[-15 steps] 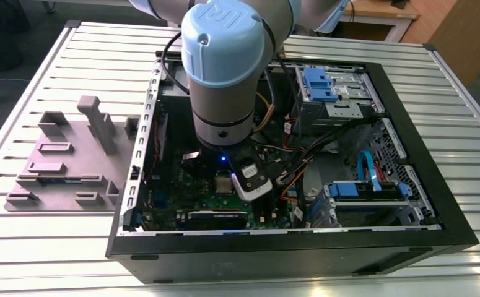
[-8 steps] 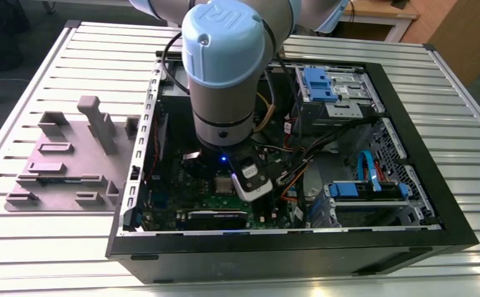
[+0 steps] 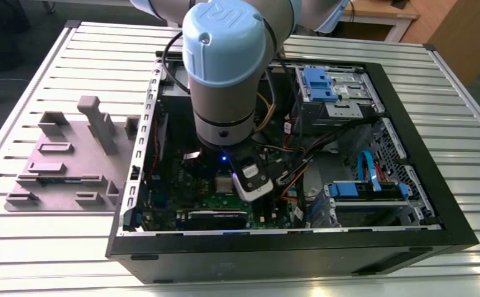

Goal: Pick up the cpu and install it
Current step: 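Place the cpu into insertion slot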

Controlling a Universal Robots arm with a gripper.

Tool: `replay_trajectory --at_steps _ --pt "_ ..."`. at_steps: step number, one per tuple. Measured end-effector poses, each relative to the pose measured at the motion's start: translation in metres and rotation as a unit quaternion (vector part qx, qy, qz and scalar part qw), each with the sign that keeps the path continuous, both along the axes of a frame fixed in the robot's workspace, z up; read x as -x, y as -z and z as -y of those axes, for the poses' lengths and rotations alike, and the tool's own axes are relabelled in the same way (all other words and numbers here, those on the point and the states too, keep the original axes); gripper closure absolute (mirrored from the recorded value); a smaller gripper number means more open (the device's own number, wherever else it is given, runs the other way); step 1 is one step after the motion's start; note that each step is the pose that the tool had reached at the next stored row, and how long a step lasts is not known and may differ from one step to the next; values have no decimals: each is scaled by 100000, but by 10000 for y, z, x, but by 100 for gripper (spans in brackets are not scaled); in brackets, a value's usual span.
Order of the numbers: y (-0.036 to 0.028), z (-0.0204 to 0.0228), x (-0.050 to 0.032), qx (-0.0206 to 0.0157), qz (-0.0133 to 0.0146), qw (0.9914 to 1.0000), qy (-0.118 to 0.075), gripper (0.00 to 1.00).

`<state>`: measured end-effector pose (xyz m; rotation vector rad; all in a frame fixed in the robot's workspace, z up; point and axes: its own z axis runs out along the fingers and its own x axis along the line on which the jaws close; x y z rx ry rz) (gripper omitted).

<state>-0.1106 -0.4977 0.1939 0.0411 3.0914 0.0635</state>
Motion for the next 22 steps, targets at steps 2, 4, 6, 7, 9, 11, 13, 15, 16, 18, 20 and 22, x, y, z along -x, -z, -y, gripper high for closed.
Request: replay_trajectory --at_steps 2,4,6,7,9,11,13,15,16,18,20,22 --pt "-11 0 0 -5 1 100000 1 53" --pt "-20 0 0 -1 -2 100000 11 53" --pt "-27 0 0 -2 -2 100000 19 53" --pt "-32 0 0 4 -5 100000 26 53" --pt "-44 0 0 5 -6 100000 38 53" --pt "-49 0 0 -7 1 100000 48 53" --pt "-49 0 0 -3 -2 100000 52 53" --pt "-42 0 0 3 -1 100000 64 53" --pt "-37 0 0 5 -3 100000 75 53" --pt "-27 0 0 6 -4 100000 97 53" --pt "-19 1 0 14 -7 100000 114 53" --pt "-15 1 1 16 -7 100000 127 53"
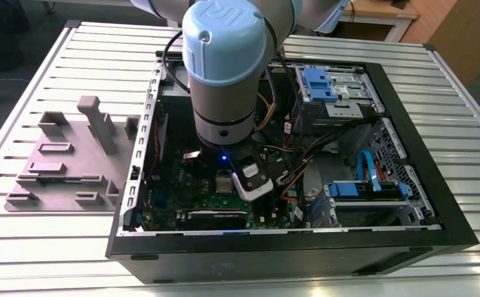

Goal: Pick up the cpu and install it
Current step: 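Place the cpu into insertion slot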

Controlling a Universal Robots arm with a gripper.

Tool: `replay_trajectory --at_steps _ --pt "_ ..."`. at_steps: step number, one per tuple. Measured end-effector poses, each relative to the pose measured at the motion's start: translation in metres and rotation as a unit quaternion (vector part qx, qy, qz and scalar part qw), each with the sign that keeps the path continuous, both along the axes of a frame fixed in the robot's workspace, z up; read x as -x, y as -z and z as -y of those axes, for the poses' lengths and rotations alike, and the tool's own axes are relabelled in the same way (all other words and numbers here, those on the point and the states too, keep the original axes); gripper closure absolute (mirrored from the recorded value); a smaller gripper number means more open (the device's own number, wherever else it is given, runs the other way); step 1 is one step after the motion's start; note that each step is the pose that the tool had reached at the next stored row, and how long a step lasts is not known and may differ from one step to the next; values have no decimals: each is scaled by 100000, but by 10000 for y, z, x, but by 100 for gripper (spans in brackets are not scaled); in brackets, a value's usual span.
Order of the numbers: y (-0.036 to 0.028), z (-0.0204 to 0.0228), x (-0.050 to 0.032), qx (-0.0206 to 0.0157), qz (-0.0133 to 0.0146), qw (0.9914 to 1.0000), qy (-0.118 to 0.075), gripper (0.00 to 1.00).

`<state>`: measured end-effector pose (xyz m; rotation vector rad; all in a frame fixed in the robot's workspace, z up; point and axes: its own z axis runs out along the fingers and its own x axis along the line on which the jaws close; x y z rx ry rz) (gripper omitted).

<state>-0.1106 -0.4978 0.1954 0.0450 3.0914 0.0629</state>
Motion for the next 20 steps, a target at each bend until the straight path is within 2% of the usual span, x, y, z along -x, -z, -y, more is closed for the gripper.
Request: replay_trajectory --at_steps 14,20 --pt "1 1 -31 88 -4 100000 16 53" --pt "-25 0 -29 81 1 100000 6 53"
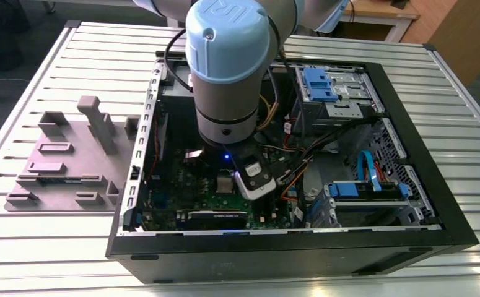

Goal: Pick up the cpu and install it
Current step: 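Place the cpu into insertion slot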

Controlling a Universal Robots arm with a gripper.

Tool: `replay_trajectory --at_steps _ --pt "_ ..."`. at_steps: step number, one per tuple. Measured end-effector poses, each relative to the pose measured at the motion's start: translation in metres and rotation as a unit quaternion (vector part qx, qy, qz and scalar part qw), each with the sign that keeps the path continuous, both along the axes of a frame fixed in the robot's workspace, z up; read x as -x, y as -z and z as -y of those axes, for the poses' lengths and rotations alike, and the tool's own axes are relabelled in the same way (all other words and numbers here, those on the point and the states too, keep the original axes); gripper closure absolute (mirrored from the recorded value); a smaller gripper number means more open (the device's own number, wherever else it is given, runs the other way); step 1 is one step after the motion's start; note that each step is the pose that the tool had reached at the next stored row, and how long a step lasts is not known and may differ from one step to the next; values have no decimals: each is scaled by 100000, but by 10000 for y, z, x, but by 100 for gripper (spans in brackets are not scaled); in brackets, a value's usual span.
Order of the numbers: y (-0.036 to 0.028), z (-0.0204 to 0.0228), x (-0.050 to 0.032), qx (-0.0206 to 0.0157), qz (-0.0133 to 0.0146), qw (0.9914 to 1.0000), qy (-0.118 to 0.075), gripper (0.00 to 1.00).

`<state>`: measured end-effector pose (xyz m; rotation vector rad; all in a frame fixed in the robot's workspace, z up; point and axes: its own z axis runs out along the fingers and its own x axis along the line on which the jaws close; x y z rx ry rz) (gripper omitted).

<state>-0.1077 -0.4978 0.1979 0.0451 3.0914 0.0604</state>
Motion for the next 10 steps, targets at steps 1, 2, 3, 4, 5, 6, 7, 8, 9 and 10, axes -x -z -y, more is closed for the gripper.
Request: replay_trajectory --at_steps 1,2,3,4,5,6,7,8,9,10 --pt "-1 1 12 3 10 100000 2 53" --pt "-1 1 29 10 36 100000 1 53" --pt "0 1 42 9 54 100000 -1 53" --pt "3 0 48 -3 64 100000 0 53" --pt "8 0 48 -5 66 100000 -1 53" --pt "16 0 48 -1 65 100000 -2 53" --pt "23 1 48 12 60 100000 -4 53" --pt "29 1 48 22 62 100000 -2 53" --pt "35 0 48 34 62 100000 2 53" --pt "38 1 49 59 58 100000 1 53"
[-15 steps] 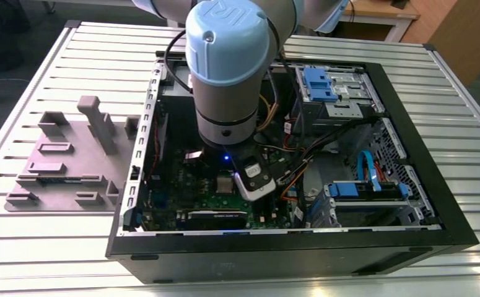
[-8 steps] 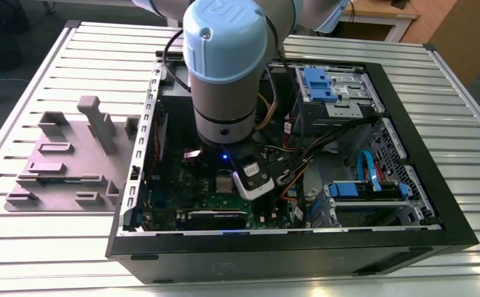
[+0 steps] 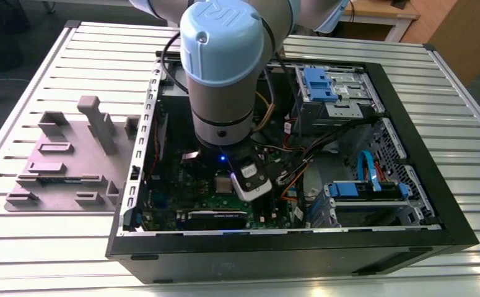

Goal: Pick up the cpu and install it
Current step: 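Place the cpu into insertion slot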

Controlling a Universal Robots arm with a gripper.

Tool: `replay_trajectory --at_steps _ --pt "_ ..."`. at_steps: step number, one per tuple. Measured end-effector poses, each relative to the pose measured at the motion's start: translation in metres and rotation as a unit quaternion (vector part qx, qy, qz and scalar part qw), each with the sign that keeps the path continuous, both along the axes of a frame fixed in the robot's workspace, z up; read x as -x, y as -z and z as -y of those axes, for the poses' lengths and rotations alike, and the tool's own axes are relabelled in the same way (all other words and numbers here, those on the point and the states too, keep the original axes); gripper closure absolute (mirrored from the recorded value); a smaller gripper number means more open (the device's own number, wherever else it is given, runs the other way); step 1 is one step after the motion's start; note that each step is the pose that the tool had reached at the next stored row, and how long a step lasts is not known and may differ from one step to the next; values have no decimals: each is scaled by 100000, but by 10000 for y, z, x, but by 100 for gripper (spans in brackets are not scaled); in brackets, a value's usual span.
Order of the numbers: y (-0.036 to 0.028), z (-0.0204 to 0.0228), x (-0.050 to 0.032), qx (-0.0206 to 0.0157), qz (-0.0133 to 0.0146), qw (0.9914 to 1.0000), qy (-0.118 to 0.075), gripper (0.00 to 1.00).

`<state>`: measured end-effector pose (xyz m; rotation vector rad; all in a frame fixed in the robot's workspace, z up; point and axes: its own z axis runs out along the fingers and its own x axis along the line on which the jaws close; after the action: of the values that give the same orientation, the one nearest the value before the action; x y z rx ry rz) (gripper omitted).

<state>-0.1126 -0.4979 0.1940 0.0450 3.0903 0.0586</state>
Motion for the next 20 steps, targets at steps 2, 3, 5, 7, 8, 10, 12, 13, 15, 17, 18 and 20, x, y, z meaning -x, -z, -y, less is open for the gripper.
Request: replay_trajectory --at_steps 2,3,5,7,8,10,12,13,15,17,18,20 --pt "5 0 -1 66 -1 100000 1 53" --pt "7 0 -1 101 -1 100000 2 53" --pt "9 0 -5 186 3 100000 4 53" --pt "10 0 -13 284 6 100000 -1 53" --pt "11 0 -18 326 8 99999 -1 53" --pt "10 0 -26 427 2 99999 0 53" --pt "10 0 -29 461 1 99999 7 53" --pt "10 0 -29 462 1 99999 7 53" --pt "10 -1 -32 511 5 99999 5 53" --pt "11 0 -38 577 2 99998 31 53" --pt "11 0 -42 619 1 99998 80 53" --pt "12 -1 -52 690 0 99997 228 53"
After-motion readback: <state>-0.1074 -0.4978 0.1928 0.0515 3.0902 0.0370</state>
